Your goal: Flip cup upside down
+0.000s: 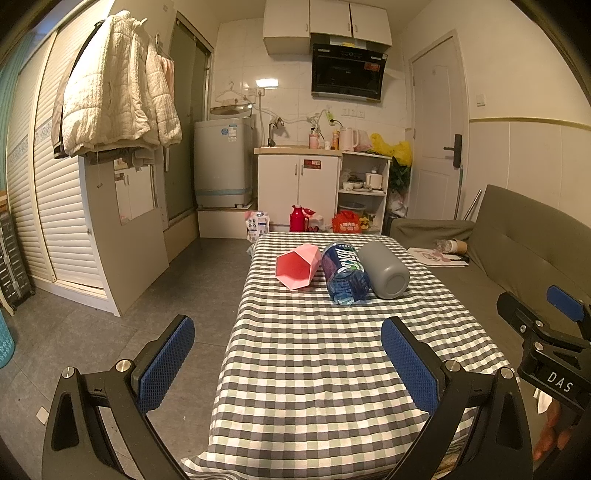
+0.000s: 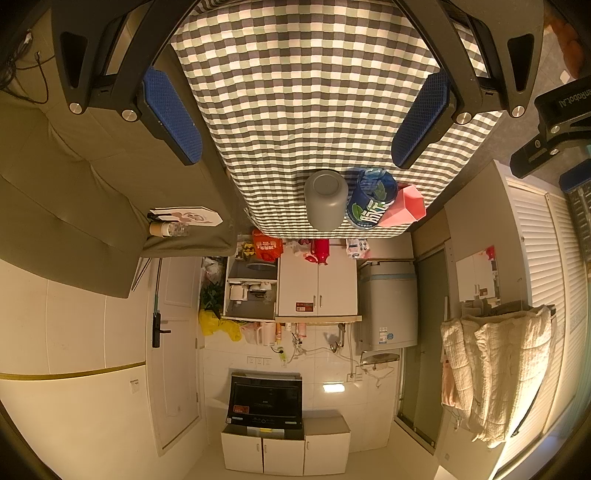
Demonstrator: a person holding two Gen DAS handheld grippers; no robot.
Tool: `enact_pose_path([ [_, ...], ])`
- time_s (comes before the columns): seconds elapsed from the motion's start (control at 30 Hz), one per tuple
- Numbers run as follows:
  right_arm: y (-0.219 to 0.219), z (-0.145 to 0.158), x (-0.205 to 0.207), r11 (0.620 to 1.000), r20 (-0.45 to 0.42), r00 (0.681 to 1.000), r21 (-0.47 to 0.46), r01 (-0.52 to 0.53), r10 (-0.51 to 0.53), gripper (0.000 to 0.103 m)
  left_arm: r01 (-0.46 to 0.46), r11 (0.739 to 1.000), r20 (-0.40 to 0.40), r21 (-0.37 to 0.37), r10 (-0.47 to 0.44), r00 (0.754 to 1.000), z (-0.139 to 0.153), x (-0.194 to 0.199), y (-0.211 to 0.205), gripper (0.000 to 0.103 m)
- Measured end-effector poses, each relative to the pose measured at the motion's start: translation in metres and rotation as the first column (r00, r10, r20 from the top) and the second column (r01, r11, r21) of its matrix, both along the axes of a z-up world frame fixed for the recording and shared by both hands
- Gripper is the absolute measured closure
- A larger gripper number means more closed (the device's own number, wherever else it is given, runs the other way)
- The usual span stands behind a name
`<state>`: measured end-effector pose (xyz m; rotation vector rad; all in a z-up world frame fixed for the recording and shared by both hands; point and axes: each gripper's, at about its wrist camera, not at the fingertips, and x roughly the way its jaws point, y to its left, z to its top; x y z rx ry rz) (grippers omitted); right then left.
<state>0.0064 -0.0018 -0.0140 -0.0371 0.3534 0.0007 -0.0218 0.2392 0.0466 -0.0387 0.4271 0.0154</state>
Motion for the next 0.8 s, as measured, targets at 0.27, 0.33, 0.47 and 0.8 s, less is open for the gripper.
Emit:
enact_pose_path([
  [0.27,0.006,0.005,0.009,1.0,-0.035,0.999,-0.007,-0.007,0.007,0.0,-0.009,1.0,-0.05,-0.021,0.007,0.999,-0.008,0.013,0.004,0.0],
  [0.33,0.005,0.007,0.017,1.0,-0.064,0.998,-0.01,-0.008,0.007,0.0,-0.004,0.999,-0.082,-0.039,0.001,0.997,-0.006,0.024,0.008,0.0],
  [0.47,-0.002,0.017,0.042,0.999,-0.096,0.995,0.03,-0.026,0.028,0.0,-0.014,0.998,-0.125,-0.058,0.007,0.992,0.0,0.056,0.013,0.0],
  [0.8,-0.009,0.016,0.121,1.0,-0.12,0.992,0.007,-0.029,0.029,0.0,-0.02,0.998,-0.273,-0.063,0.002,0.962,-0.019,0.197,0.026,0.0],
])
